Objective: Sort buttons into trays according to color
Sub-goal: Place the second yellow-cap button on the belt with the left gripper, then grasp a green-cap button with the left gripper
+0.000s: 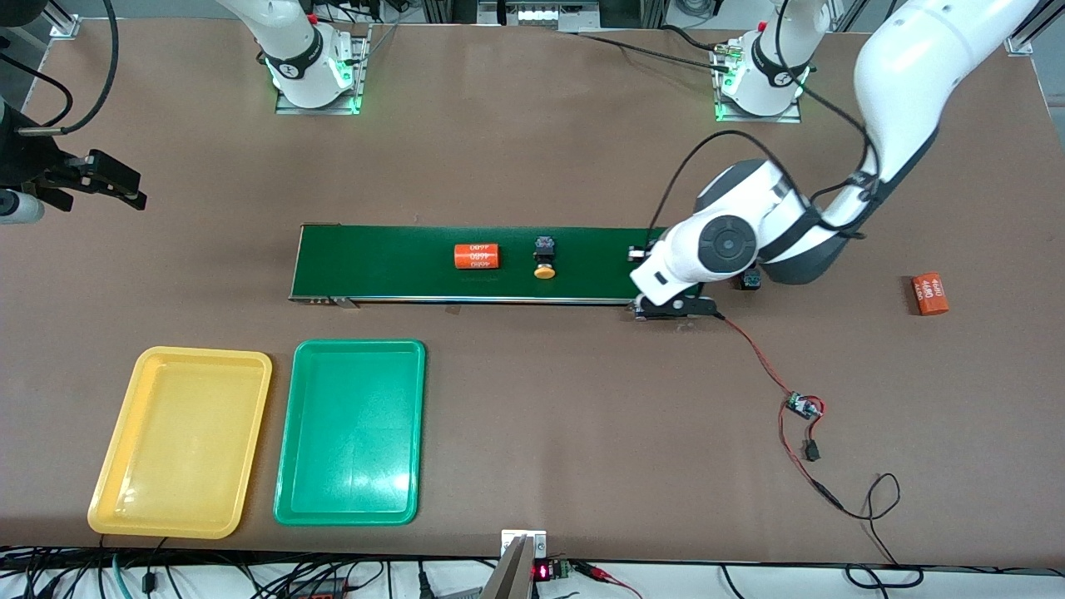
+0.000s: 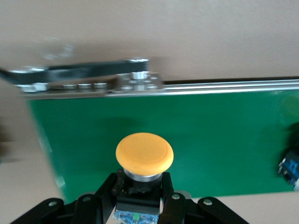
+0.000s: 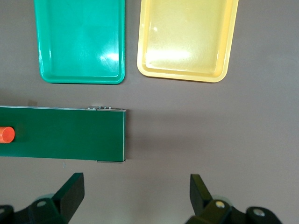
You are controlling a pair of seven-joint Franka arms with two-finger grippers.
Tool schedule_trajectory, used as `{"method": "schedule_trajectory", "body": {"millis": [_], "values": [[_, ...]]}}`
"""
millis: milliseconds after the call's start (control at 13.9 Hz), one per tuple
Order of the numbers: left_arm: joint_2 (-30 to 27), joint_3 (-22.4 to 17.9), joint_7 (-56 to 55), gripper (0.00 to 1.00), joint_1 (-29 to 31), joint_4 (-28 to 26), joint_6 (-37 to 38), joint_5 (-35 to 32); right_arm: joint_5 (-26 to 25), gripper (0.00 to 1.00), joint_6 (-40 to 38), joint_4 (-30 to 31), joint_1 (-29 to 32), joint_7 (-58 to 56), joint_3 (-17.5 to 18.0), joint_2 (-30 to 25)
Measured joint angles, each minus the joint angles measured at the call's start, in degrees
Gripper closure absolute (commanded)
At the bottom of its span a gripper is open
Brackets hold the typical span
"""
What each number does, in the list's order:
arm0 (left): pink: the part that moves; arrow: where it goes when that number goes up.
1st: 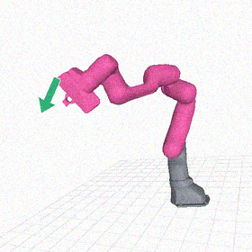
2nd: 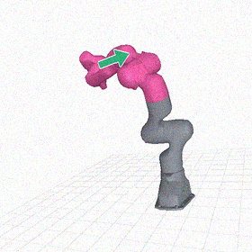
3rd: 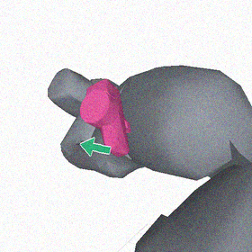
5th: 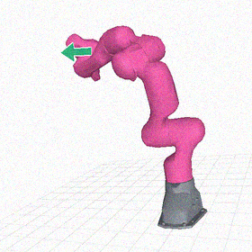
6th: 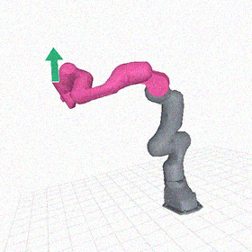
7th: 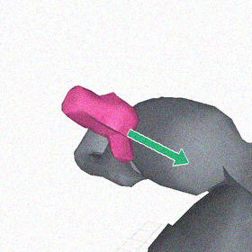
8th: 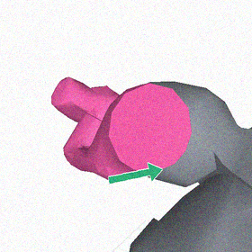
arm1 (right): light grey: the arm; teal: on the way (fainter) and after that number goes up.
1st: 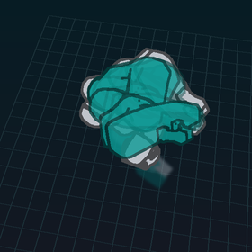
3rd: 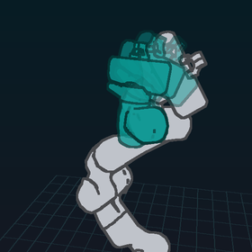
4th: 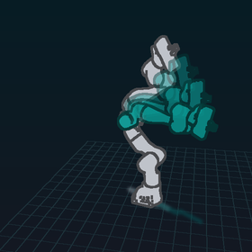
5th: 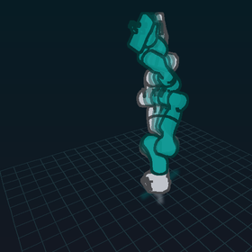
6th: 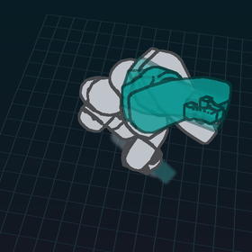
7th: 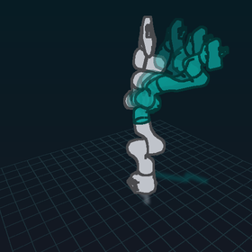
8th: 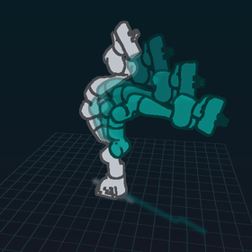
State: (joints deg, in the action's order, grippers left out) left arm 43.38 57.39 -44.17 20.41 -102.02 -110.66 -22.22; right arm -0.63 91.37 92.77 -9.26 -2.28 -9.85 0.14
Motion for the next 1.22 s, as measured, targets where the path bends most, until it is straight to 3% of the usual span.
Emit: {"method": "schedule_trajectory", "body": {"millis": [144,432,792,1009,1225], "values": [[1.5,-2.4,-2.1,0.0,-4.2,0.0,-1.8,0.0,0.0,0.0,0.0,0.0,0.0,0.0,0.0,0.0],[1.4,-3.2,-3.2,0.0,-4.8,1.1,-0.7,0.0,0.0,0.0,0.0,0.0,0.0,0.0,0.0,0.0],[-2.9,-3.0,-2.9,0.0,-2.5,8.9,15.7,-0.1,0.1,0.0,0.1,0.0,0.0,0.0,0.0,0.1],[-4.0,-3.6,2.9,0.0,4.0,10.2,20.3,-0.4,0.8,0.0,0.2,-0.2,0.1,0.0,0.0,0.1],[-3.4,-4.1,10.0,0.0,12.1,6.3,20.4,-2.8,0.8,0.0,0.2,-0.2,0.2,0.1,0.0,0.3]]}}
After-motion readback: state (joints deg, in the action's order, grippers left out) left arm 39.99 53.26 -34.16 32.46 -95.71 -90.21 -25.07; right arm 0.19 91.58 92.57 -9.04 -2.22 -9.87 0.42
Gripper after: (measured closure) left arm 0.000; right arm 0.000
